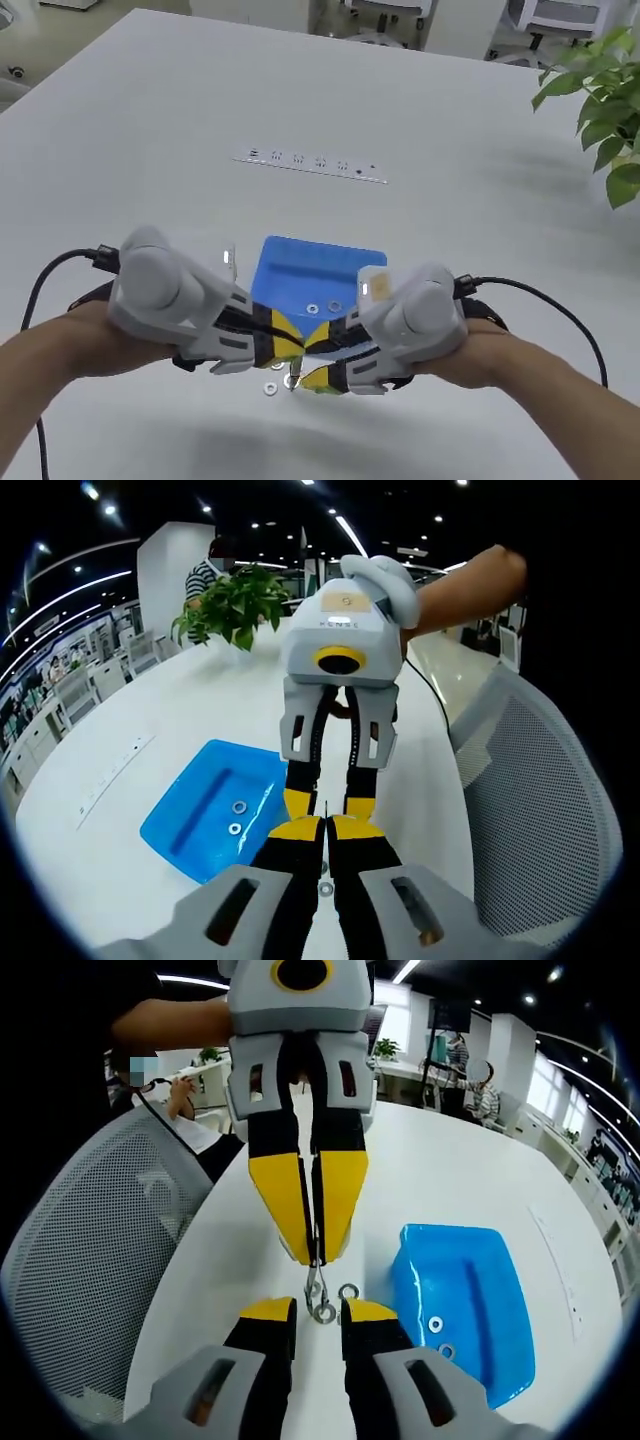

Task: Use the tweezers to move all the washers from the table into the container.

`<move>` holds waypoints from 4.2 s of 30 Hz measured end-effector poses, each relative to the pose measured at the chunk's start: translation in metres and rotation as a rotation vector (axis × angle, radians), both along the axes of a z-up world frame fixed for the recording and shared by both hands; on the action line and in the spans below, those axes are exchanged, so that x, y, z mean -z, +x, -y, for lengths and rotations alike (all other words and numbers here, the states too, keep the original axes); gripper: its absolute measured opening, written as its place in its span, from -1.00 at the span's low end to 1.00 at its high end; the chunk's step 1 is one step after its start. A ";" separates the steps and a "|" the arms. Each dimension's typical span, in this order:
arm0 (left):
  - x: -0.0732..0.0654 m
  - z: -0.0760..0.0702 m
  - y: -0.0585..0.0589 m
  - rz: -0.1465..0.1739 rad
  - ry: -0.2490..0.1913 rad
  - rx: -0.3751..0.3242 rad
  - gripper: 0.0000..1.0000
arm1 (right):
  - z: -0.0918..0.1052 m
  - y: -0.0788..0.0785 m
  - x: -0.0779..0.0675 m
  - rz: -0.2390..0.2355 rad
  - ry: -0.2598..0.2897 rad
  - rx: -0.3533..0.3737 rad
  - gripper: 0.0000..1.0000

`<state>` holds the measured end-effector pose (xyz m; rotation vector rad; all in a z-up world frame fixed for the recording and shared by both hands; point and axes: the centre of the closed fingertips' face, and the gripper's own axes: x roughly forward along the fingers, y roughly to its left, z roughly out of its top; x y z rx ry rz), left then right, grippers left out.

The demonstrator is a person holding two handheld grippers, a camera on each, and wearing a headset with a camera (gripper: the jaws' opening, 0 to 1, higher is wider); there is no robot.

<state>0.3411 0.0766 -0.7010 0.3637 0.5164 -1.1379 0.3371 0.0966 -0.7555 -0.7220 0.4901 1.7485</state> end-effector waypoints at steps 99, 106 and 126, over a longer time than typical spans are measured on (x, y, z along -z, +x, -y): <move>-0.011 -0.043 0.004 -0.036 -0.143 -0.267 0.63 | 0.009 0.071 -0.065 0.081 0.032 0.057 -0.87; -0.014 -0.046 0.008 -0.029 -0.145 -0.280 0.71 | 0.012 0.080 -0.050 0.080 0.011 0.059 -0.87; -0.015 -0.048 0.026 -0.032 -0.139 -0.275 0.59 | 0.006 0.088 -0.010 0.027 -0.027 0.026 -0.86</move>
